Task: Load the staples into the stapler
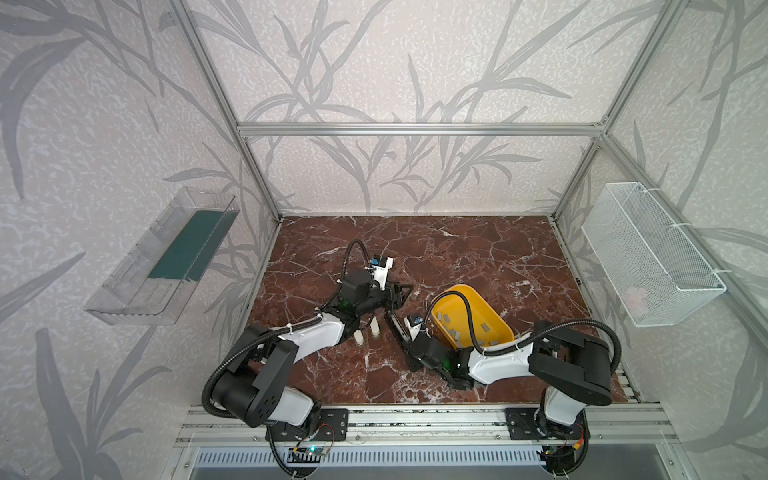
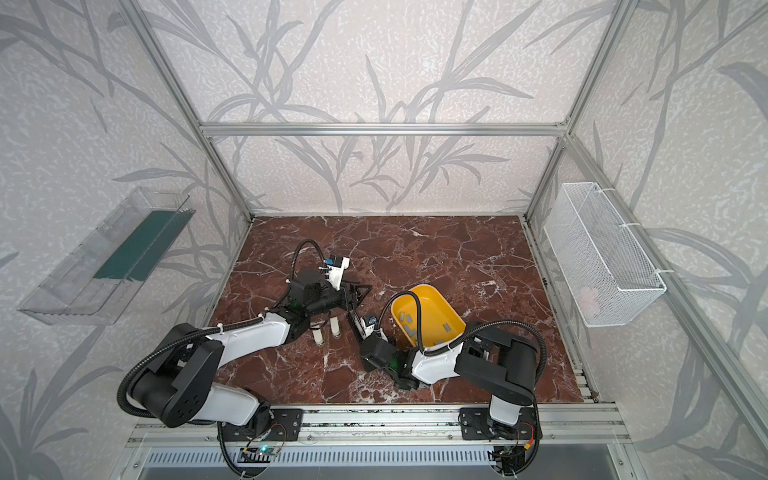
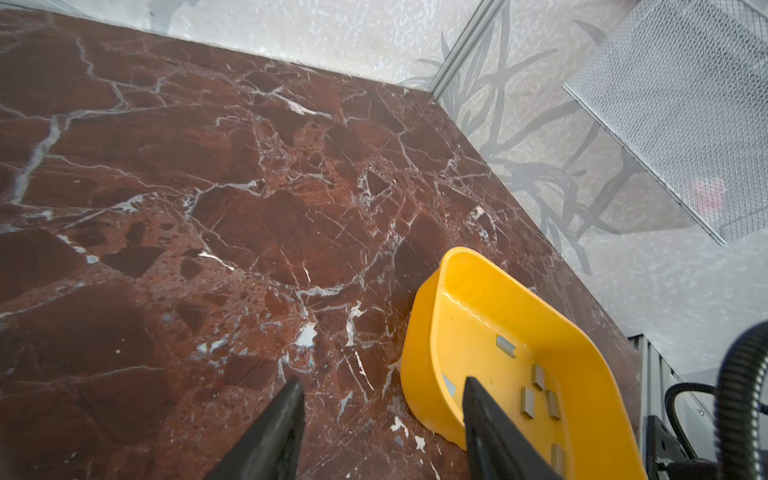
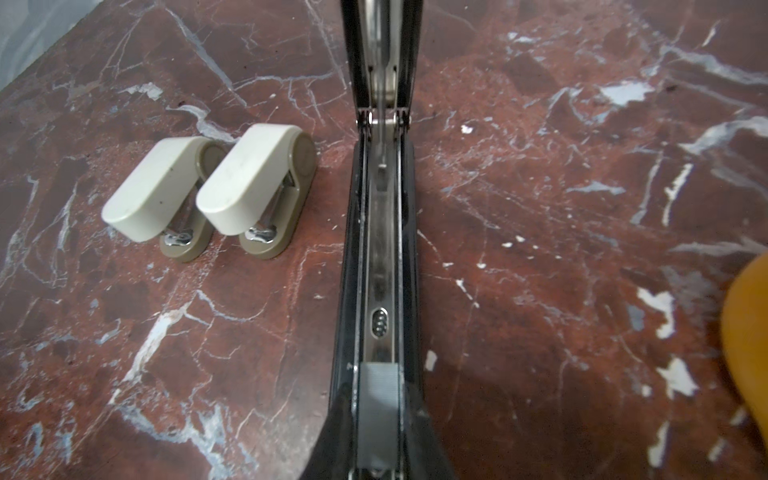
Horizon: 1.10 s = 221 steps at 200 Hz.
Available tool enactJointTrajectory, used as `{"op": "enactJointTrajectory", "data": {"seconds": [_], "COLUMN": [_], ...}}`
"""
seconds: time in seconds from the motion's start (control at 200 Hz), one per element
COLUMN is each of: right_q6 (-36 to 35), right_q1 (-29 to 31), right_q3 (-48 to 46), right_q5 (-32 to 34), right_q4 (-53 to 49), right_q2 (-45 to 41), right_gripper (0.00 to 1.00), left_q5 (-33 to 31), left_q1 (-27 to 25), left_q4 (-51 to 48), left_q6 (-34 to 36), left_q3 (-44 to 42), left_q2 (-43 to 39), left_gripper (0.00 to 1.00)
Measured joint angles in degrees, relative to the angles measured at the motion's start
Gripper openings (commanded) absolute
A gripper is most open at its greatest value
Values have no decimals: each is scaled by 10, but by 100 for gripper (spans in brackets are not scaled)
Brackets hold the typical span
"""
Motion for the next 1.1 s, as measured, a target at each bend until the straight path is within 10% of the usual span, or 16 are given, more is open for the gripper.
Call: {"op": "enactJointTrajectory", "data": {"seconds": [1.105], "right_q6": [-74], "right_q1": [-26], "right_q3": [-107], "right_q5": [21], "right_q4": [239], "right_q2": [9], "right_gripper": [7], "left_q5": [-51], "left_q1": [-71], "left_q4": [-146], "left_q6": [146], "left_q3": [43], "left_q2": [-18], "left_gripper": [64]}}
